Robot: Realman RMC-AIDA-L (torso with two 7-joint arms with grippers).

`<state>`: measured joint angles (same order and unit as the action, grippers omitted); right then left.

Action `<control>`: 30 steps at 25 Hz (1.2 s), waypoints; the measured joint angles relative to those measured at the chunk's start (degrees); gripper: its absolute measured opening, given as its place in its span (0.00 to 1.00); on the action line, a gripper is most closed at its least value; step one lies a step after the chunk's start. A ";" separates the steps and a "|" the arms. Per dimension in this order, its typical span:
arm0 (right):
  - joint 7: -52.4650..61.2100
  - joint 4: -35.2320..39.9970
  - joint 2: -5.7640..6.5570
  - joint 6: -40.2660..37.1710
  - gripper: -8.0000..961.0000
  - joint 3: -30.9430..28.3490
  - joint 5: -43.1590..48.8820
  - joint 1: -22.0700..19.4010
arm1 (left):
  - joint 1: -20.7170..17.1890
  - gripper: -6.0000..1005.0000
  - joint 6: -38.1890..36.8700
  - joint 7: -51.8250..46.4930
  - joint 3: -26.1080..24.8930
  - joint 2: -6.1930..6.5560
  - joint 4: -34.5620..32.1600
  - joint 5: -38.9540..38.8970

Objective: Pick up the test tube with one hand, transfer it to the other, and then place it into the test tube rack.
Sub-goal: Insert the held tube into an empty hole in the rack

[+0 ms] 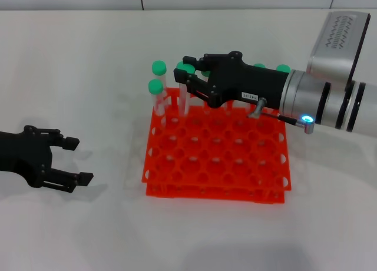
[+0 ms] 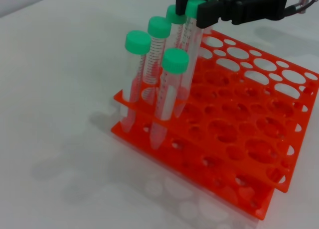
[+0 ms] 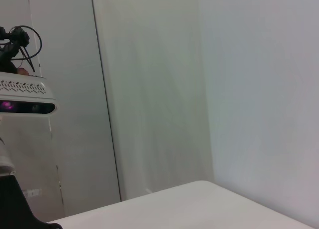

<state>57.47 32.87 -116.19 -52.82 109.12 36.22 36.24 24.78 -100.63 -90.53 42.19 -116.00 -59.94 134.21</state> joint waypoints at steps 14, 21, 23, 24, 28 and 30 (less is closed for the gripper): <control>-0.67 0.32 0.00 -0.37 0.29 0.66 -0.01 -0.26 | 0.00 0.88 -0.01 0.00 0.00 -0.02 0.00 -0.05; -0.77 0.38 0.00 -0.42 0.29 0.66 -0.01 -0.31 | 0.00 0.88 -0.01 0.00 0.00 -0.02 0.00 -0.19; -0.78 0.34 0.00 -0.44 0.29 0.66 -0.01 -0.30 | 0.00 0.88 -0.01 0.00 0.00 -0.02 0.00 -0.25; -0.78 0.32 0.00 -0.44 0.29 0.66 -0.01 -0.30 | 0.00 0.88 -0.01 0.00 0.00 -0.02 0.00 -0.25; -0.86 0.12 0.00 -0.48 0.29 0.68 -0.01 -0.29 | 0.00 0.88 -0.01 0.00 0.00 -0.01 0.00 -0.28; -0.99 0.05 0.00 -0.52 0.29 0.78 -0.01 -0.29 | 0.00 0.88 -0.01 0.00 0.00 -0.02 0.00 -0.32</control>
<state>56.49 32.92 -116.19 -53.34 109.89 36.21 35.95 24.78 -100.64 -90.53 42.19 -116.01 -59.94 133.90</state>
